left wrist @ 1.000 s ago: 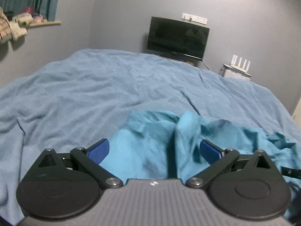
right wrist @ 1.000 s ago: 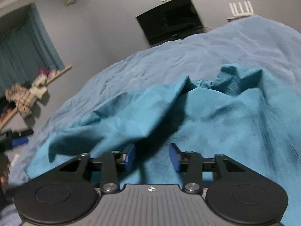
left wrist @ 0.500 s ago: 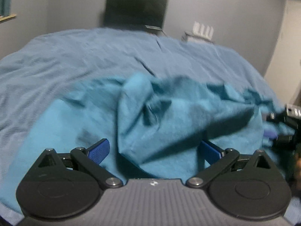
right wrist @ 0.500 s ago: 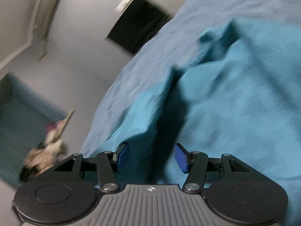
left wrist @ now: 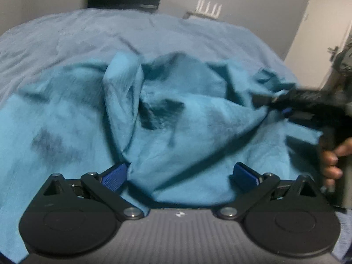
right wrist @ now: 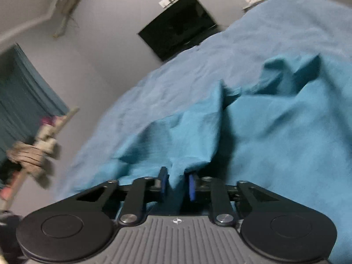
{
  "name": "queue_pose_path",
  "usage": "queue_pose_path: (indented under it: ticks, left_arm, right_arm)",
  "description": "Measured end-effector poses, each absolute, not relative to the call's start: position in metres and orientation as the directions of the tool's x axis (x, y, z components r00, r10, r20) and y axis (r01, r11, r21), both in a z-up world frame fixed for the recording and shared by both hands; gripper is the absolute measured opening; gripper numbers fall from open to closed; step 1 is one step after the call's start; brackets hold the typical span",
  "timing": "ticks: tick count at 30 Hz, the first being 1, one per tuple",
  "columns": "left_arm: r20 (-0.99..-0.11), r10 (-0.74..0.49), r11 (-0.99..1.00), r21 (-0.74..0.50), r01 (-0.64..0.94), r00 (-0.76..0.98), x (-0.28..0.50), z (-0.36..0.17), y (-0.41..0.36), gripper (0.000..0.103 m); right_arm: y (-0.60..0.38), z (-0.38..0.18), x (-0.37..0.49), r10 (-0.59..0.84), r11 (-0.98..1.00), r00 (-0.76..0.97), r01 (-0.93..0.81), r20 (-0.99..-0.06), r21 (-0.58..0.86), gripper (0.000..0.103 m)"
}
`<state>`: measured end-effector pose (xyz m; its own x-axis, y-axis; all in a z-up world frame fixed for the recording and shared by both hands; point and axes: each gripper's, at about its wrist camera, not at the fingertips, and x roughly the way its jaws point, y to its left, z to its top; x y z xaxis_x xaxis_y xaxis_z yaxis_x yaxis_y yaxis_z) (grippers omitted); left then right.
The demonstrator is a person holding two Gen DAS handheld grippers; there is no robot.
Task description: Fold large clothes
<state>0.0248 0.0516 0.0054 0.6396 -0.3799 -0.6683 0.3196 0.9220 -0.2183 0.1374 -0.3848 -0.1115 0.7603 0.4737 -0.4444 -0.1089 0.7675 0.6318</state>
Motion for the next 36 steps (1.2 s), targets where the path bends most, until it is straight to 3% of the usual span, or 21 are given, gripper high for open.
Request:
queue_pose_path:
  ticks: [3, 5, 8, 12, 15, 18, 19, 23, 27, 33, 34, 36]
  left_arm:
    - [-0.616, -0.388, 0.919, -0.206, 0.336, 0.685, 0.019, 0.025, 0.056, 0.103]
    - [-0.563, -0.394, 0.919, -0.217, 0.33, 0.727, 0.015, 0.039, 0.062, 0.103]
    - [-0.481, -0.392, 0.919, -0.252, 0.304, 0.784, 0.016, 0.052, 0.072, 0.103]
    - [-0.457, -0.393, 0.915, -0.277, 0.292, 0.798, 0.024, 0.05, 0.069, 0.101]
    - [-0.499, -0.428, 0.904, -0.227, 0.363, 0.754, 0.03, 0.036, 0.055, 0.078]
    - [-0.586, -0.428, 0.894, -0.162, 0.418, 0.688, 0.037, 0.018, 0.041, 0.056]
    - [-0.622, -0.417, 0.893, -0.145, 0.426, 0.663, 0.039, 0.009, 0.038, 0.055]
    - [-0.704, -0.399, 0.892, -0.151, 0.426, 0.587, 0.052, -0.023, 0.038, 0.055]
    - [-0.704, -0.42, 0.891, -0.2, 0.407, 0.573, 0.059, -0.029, 0.046, 0.058]
    - [-0.694, -0.389, 0.905, -0.164, 0.393, 0.607, 0.048, -0.023, 0.045, 0.071]
    - [-0.686, -0.385, 0.907, -0.158, 0.39, 0.617, 0.045, -0.021, 0.045, 0.071]
    - [-0.661, -0.37, 0.914, -0.135, 0.382, 0.652, 0.035, -0.013, 0.045, 0.073]
  right_arm:
    - [-0.397, -0.122, 0.137, 0.435, 0.792, 0.747, -0.051, -0.503, 0.608, 0.02]
    - [-0.402, -0.128, 0.138, 0.462, 0.762, 0.724, -0.028, -0.512, 0.647, 0.037]
    - [-0.399, -0.11, 0.129, 0.413, 0.808, 0.769, -0.061, -0.489, 0.586, 0.062]
    - [-0.38, -0.084, 0.116, 0.418, 0.857, 0.823, -0.217, -0.385, 0.467, 0.062]
    - [-0.355, -0.075, 0.109, 0.487, 0.857, 0.8, -0.359, -0.351, 0.371, 0.059]
    - [-0.328, -0.081, 0.109, 0.513, 0.858, 0.742, -0.444, -0.431, 0.257, 0.03]
    - [-0.323, -0.086, 0.112, 0.516, 0.856, 0.718, -0.45, -0.467, 0.253, 0.023]
    - [-0.323, -0.117, 0.128, 0.49, 0.871, 0.65, -0.391, -0.581, 0.296, 0.014]
    - [-0.328, -0.127, 0.129, 0.494, 0.87, 0.65, -0.374, -0.578, 0.323, 0.014]
    - [-0.331, -0.132, 0.121, 0.49, 0.872, 0.654, -0.371, -0.576, 0.32, 0.016]
    - [-0.329, -0.128, 0.119, 0.485, 0.874, 0.658, -0.366, -0.575, 0.319, 0.019]
    - [-0.336, -0.118, 0.107, 0.478, 0.878, 0.686, -0.344, -0.549, 0.334, 0.035]
